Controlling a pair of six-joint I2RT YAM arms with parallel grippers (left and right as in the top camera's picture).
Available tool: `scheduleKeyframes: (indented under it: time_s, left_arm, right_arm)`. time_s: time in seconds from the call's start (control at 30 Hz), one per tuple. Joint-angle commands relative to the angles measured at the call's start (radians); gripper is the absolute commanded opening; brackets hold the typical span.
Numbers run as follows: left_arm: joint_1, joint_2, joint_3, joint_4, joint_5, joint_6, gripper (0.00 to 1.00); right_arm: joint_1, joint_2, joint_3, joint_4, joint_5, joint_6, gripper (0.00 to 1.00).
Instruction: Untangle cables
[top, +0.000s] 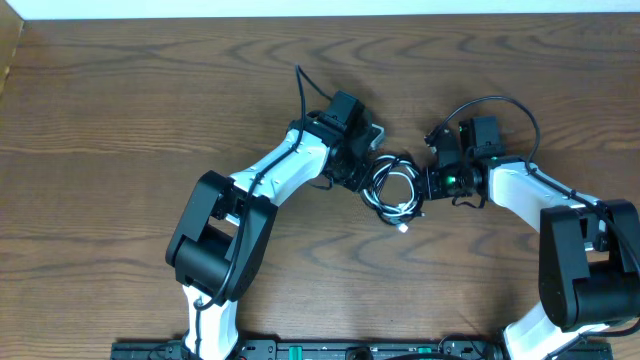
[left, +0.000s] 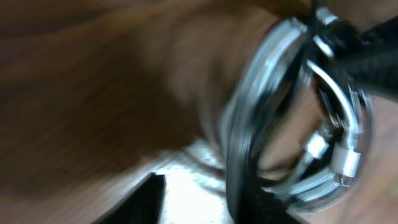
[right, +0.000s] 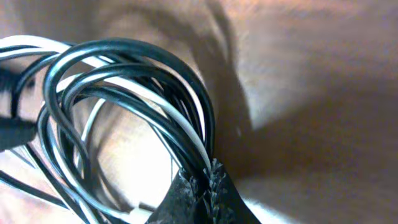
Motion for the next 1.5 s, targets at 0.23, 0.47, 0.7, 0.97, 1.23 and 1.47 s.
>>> scheduleKeyframes:
  time_s: [0.23,0.47,0.7,0.97,1.23,1.47]
  left_arm:
    - [0.0,-0.066,-0.011,-0.002,-0.046,-0.061,0.49]
    - [-0.003,-0.213,-0.011,0.018,-0.055,-0.172,0.42]
    - [-0.069,-0.253,-0.013,0.031,-0.058,-0.218,0.2]
    - [-0.167,-0.143,-0.016,0.031,-0.203,-0.218,0.22]
    - [-0.181,-0.044,-0.016,0.135,-0.253,-0.218,0.3]
    - [-0.181,0.003,-0.016,0.172,-0.283,-0.218,0.31]
  right_arm:
    - [0.005,-0.003,-0.008,-0.033,-0.119,0.033,0.01]
    - [0.005,-0.003,-0.008,-0.035,-0.119,0.063,0.01]
    - [0.005,-0.003,-0.008,-0.035,-0.111,0.076,0.01]
    - [0.005,-0.003,-0.008,-0.036,-0.111,0.076,0.01]
    - [0.006,-0.003,-0.008,-0.035,-0.107,0.076,0.01]
    - [0.006,-0.003,-0.008,-0.035,-0.108,0.076,0.01]
